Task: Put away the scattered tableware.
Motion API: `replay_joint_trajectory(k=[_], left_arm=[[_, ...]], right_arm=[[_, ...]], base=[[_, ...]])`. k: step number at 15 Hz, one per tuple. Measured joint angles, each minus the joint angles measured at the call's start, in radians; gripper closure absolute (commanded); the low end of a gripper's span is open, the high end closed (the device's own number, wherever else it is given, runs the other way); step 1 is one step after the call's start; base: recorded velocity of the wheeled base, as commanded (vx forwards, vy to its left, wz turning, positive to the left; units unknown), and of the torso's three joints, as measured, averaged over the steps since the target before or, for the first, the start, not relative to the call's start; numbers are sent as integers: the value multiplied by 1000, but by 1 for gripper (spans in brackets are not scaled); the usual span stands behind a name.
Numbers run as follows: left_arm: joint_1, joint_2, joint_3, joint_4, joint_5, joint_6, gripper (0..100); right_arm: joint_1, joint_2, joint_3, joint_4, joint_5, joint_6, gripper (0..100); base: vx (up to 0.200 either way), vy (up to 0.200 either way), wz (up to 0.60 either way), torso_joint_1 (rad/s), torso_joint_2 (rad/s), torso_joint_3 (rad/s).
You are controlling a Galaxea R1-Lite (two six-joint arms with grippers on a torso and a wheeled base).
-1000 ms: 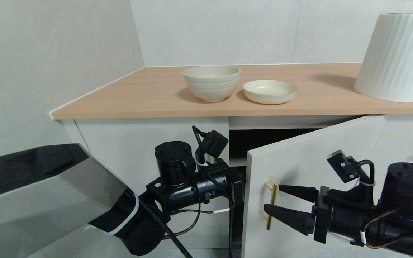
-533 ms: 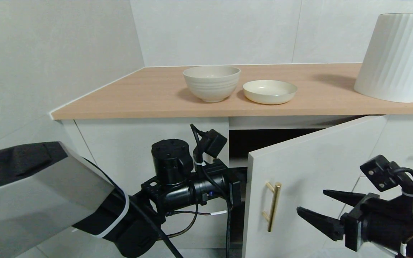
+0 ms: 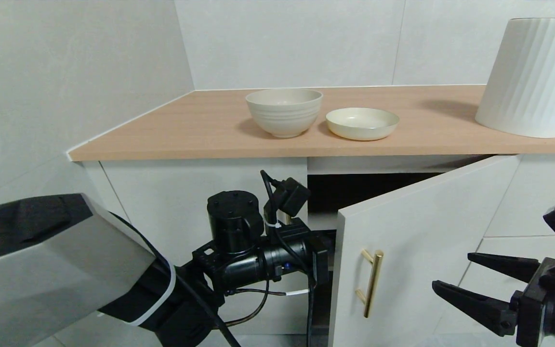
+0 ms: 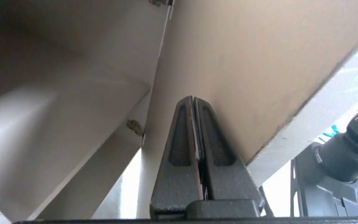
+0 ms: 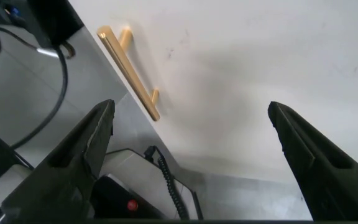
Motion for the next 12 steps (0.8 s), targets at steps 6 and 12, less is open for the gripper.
replay_joint_trajectory(k=[6,12], left_arm=[[-5,21,-12,-1,2,1,100],[-8,67,-76,-3,15,0,100]], right_arm=[[0,-11,4,2,1,-11,0],[0,-11,8,2,1,-11,0]], base=[[-100,0,0,0,0,2],[0,0,0,0,0,0]])
